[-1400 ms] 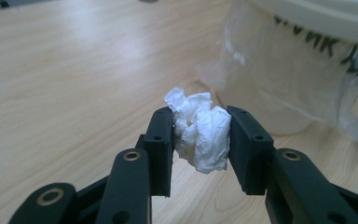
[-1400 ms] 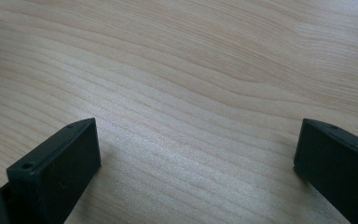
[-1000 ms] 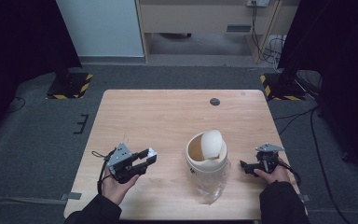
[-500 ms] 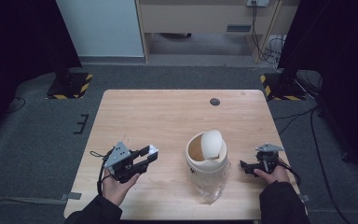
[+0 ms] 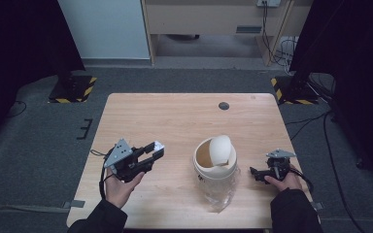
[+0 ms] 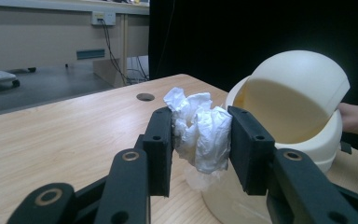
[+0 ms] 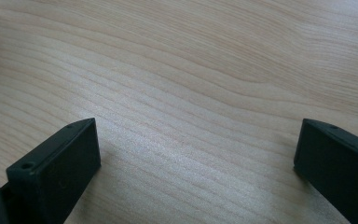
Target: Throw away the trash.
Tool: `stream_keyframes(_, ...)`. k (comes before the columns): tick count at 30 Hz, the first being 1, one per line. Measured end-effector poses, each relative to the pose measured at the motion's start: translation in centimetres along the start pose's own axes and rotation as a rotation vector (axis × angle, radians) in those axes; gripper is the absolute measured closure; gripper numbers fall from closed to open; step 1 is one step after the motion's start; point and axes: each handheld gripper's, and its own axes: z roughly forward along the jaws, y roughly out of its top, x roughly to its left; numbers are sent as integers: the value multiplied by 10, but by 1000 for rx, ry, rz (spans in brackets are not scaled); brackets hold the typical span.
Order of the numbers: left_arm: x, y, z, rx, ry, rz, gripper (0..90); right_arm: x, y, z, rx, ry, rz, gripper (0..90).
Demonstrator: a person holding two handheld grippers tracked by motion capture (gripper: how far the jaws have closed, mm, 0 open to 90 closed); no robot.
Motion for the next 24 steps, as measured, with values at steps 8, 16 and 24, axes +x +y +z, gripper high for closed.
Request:
stream_keyframes(8,-5,8,19,-7,-31,8,618,0,0,0,0,1,-3,5)
stream_keyframes(16,-11,10,32,-3,-59,17,620,0,0,0,-1,1,-3,5)
stream_keyframes(24,-16,9,42,10,-81,18,621,0,0,0,-1,1,-3,5)
